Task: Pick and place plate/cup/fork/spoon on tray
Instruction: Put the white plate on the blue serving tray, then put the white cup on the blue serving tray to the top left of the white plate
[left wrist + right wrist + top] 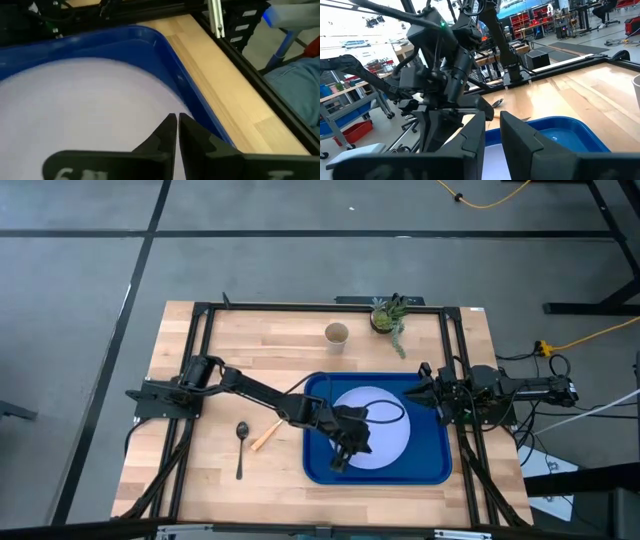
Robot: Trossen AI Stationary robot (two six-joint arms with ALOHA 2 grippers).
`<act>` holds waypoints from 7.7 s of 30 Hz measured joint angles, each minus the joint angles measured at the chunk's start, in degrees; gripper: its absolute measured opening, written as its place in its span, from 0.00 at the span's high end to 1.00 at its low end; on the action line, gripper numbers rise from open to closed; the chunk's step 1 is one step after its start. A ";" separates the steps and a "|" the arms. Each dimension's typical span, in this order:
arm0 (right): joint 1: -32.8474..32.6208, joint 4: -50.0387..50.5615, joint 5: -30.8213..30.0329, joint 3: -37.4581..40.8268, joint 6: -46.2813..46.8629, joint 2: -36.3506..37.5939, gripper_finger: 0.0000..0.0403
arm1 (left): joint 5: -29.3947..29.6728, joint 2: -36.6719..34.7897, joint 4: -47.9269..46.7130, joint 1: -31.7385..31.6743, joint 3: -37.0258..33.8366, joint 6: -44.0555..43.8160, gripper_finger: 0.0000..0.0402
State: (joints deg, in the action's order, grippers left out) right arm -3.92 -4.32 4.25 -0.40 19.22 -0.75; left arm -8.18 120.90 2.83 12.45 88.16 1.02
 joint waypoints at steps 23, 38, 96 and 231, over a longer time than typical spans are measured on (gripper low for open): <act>0.00 2.49 -0.02 0.00 0.22 -0.31 0.84 | 17.61 -9.76 -37.68 1.55 -0.02 -5.91 0.93; 0.00 2.41 0.12 0.00 1.51 -0.33 0.84 | 16.65 -5.03 -36.70 1.22 -1.23 -4.94 0.96; 0.00 2.41 0.37 0.00 1.31 -0.31 0.84 | 7.69 -9.66 -35.54 -32.26 4.63 8.74 0.99; 0.00 2.40 0.39 0.00 1.51 -0.31 0.84 | 10.54 -5.68 -33.70 -32.21 4.04 16.13 0.78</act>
State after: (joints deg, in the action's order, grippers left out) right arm -3.93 -1.91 4.64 -0.40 20.73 -1.06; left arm 2.36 115.22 -30.87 -19.76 92.20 17.15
